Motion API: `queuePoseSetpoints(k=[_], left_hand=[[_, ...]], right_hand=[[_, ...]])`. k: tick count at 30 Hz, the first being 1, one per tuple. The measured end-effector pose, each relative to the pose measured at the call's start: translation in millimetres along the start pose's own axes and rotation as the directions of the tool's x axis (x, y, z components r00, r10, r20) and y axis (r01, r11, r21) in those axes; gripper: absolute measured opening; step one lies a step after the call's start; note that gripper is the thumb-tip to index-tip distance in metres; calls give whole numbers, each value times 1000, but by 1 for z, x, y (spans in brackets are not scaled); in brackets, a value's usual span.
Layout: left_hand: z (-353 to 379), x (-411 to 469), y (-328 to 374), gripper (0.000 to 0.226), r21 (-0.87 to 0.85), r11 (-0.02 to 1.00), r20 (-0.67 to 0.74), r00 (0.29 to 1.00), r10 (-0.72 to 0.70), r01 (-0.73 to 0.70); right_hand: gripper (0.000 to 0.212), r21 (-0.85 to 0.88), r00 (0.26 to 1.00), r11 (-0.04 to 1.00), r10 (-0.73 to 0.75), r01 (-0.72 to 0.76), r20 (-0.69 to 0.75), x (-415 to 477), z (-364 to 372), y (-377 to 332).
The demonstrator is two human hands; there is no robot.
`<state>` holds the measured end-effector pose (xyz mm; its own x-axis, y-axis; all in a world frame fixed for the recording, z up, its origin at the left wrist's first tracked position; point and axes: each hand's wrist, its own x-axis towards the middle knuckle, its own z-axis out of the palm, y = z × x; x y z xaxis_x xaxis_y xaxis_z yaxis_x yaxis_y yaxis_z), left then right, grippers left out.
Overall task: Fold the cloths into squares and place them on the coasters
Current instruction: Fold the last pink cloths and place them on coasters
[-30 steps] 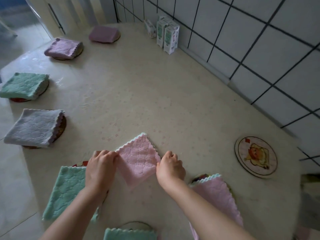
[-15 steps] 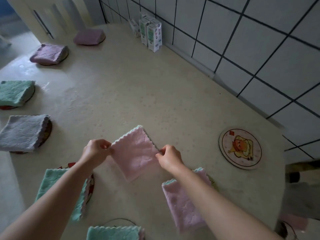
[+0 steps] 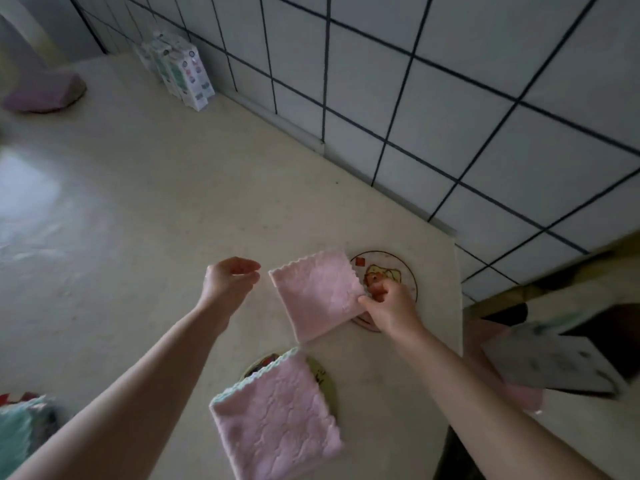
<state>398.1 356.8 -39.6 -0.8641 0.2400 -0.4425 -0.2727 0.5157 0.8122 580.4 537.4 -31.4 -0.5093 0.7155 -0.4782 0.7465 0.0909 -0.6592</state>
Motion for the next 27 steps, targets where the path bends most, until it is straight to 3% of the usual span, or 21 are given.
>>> queuePoseSetpoints(k=[6,11,15,20,23,25,27], left_hand=[[73,-7,18,38,225,974,32,999,26,-33],[101,-15,25,23,343,936,123,991,45,-85],[106,-15,34,19,263,963,111,993,36,-64],[112,-9,48,28,120,992,193,981,4,-27],[122,-8,47,27,121,993,192,981,-8,-15],[126,-9,44,25,172,985,158,987,-11,-16],[126,-11,40,28,244,970,122,992,-13,-17]], right_hand=[[17,86,997,995,52,-47,-60,19,-37,37],[18,151,997,987,58,-50,-51,24,-47,48],[20,210,996,976,72,-60,-50,27,-49,55],[15,267,987,958,135,-107,-88,27,-60,61],[8,183,985,975,147,-128,-95,25,-59,72],[11,49,986,991,128,-123,-110,23,-56,77],[16,24,985,992,122,-120,-118,23,-56,78]])
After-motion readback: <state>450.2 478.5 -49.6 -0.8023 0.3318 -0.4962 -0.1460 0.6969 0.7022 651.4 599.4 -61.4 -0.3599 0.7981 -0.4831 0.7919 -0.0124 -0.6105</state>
